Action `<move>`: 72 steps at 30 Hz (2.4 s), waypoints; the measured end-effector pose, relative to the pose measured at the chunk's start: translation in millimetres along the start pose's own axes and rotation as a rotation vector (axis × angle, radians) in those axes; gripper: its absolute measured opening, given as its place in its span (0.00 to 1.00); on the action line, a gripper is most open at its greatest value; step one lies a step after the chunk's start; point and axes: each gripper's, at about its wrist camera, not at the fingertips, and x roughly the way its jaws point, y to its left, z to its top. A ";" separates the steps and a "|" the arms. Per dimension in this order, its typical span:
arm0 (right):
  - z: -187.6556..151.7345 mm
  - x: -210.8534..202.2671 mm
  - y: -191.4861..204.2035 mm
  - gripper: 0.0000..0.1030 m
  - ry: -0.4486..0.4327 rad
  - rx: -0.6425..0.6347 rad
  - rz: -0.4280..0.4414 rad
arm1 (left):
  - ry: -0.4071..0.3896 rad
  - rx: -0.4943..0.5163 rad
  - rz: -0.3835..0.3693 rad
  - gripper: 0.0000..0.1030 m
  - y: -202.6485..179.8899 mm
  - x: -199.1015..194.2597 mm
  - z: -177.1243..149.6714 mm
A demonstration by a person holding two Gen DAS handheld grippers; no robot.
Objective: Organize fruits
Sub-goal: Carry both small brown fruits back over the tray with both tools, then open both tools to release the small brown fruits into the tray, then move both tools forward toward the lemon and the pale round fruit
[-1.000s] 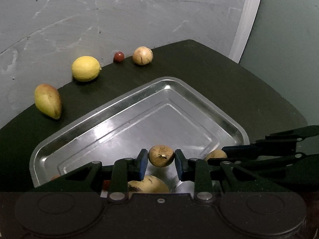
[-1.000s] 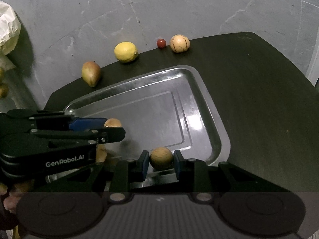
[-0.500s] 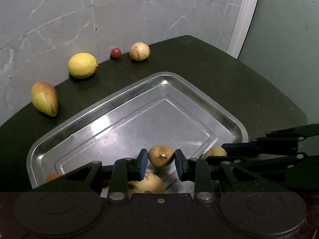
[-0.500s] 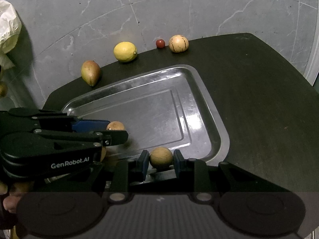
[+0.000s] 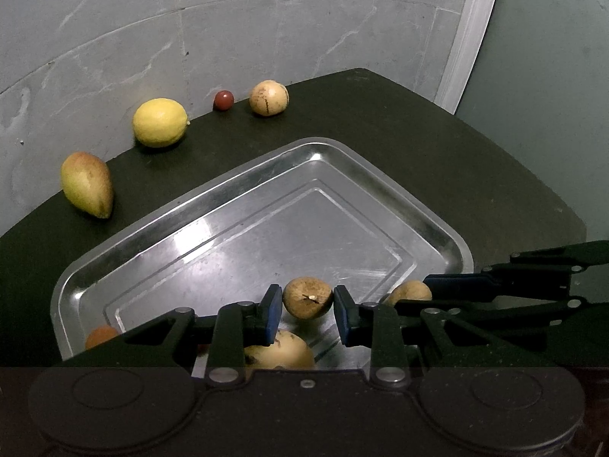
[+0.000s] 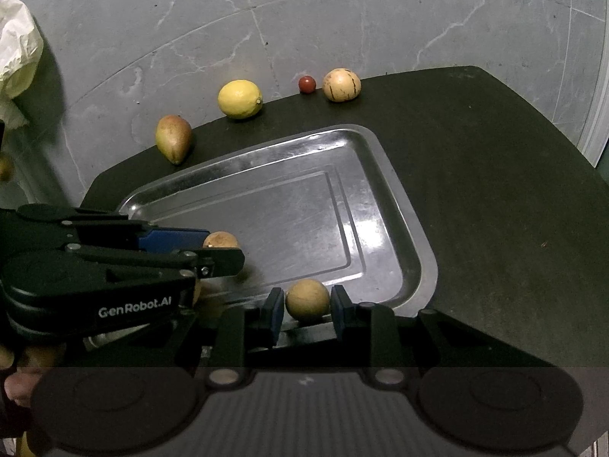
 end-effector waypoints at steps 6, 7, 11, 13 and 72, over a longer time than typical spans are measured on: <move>0.0 -2.0 0.6 0.37 -0.008 -0.007 -0.013 | -0.002 -0.003 -0.008 0.30 1.1 -0.7 -1.8; -0.1 -2.8 0.6 0.37 -0.010 -0.007 -0.015 | -0.003 -0.004 -0.009 0.30 1.1 -0.8 -1.9; -1.4 -6.8 2.2 0.43 -0.018 -0.010 -0.025 | -0.008 -0.014 -0.009 0.32 2.1 -2.2 -2.5; -1.5 -8.6 1.5 0.47 -0.019 -0.013 -0.028 | -0.013 -0.024 -0.008 0.34 2.9 -4.2 -3.0; 27.1 -3.4 68.8 1.00 0.040 -0.436 0.171 | -0.104 -0.448 0.349 0.99 81.9 -66.6 -26.3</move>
